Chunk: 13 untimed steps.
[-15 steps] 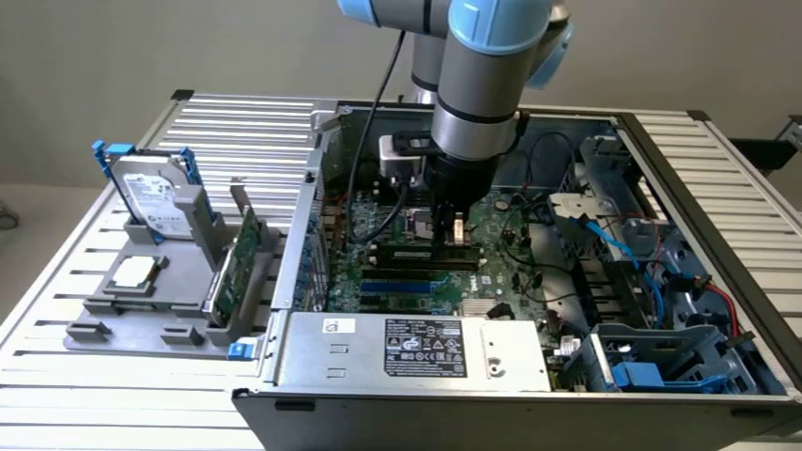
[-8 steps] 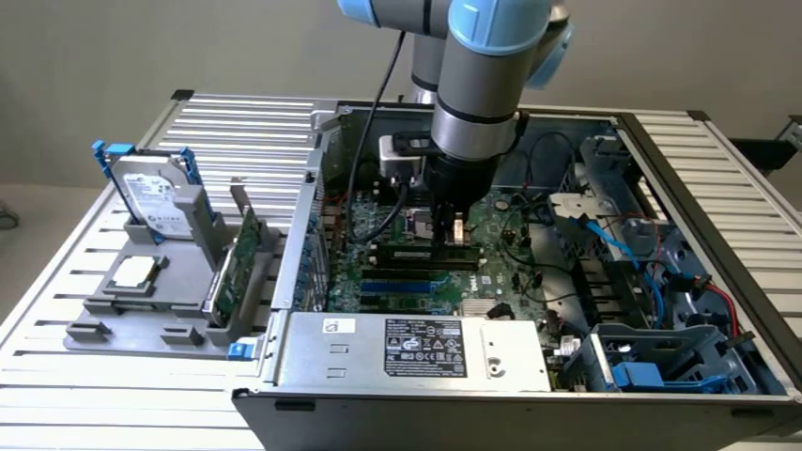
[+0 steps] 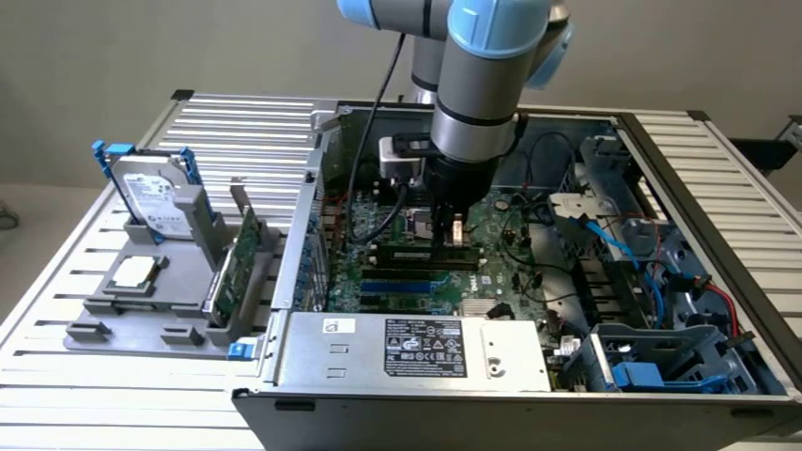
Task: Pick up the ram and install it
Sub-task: 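Insert the ram into the slot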
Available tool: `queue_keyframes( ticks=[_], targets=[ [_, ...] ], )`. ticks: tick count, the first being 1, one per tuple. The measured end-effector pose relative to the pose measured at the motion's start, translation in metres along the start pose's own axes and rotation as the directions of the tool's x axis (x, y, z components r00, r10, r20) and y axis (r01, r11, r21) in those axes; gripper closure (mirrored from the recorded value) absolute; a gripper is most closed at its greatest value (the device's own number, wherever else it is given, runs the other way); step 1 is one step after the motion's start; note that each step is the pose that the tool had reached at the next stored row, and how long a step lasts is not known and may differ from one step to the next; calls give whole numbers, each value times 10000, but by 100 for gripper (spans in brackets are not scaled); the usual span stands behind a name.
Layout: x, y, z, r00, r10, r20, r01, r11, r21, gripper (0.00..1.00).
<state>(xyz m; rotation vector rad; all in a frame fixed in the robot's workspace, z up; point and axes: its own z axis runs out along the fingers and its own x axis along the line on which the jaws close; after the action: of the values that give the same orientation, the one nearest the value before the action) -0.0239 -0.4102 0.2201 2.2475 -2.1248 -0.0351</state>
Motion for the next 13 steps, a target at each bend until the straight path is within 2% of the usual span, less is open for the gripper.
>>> queue_keyframes(
  ticks=[13],
  targets=[
    [-37, -3, 26, 9999, 109, 3, -109, 9999, -3, 86]
  ],
)
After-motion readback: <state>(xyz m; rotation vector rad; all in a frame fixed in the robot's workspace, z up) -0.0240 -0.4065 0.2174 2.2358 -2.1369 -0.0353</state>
